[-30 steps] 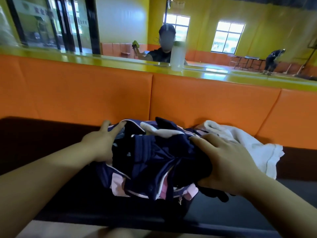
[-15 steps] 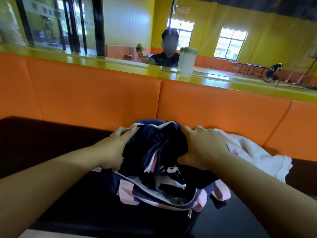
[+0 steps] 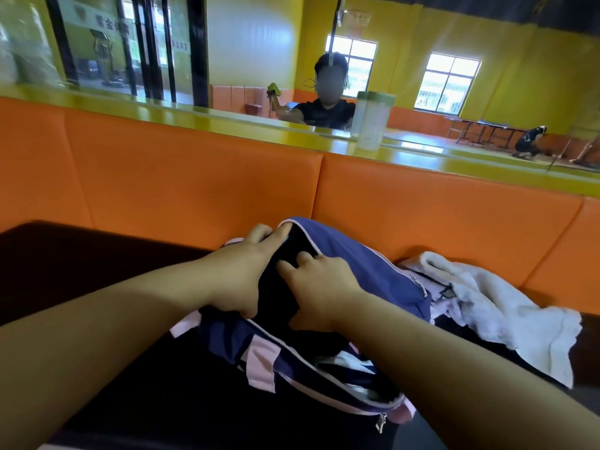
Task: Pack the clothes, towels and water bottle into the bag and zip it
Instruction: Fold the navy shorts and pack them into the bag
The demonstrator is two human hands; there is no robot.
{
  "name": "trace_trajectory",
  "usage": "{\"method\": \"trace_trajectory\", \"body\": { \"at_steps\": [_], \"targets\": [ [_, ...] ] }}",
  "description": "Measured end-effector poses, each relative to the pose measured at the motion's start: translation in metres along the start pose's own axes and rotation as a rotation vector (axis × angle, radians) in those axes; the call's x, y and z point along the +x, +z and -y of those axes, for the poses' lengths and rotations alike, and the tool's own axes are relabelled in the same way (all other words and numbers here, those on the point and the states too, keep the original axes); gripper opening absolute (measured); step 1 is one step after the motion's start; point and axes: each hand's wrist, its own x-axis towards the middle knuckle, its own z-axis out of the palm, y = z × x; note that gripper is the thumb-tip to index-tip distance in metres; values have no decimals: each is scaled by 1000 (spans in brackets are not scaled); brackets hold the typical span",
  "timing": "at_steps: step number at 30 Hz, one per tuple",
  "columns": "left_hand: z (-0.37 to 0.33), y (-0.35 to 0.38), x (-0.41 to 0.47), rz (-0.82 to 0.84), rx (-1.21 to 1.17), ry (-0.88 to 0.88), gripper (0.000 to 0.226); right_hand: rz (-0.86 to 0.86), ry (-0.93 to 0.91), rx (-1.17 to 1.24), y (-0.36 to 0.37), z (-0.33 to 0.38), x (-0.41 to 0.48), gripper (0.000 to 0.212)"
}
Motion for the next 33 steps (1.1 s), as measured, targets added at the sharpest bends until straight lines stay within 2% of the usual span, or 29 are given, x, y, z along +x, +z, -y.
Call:
{"method": "trace_trajectory", "body": {
  "at_steps": [4,8,12,17,22,25,30,33],
  "targets": [
    [5,-8,4,-3,9,5,129,-42,107,244,24,27,17,64],
    [21,-6,0,-4,2,-52,129,32,101,350,42,37,14,69],
    [32,-1,-6,-24,-3,-76,129,152,21,243,44,25,6,63],
    [42,-3,-11,-36,-30,-121,129,202,-46,102,37,0,-11,56],
    [39,4,-12,-34,-80,-76,127,157,-108,93,34,-6,-23,69],
    [36,6,-9,-62,-32,-48,123,98,-124,217,35,2,-12,78],
    [41,11,-12,-20,-32,-69,123,284,-111,271,59,13,-3,90],
    [42,15,-13,-33,-52,-77,122,258,-109,125,58,18,-8,77]
  ]
}}
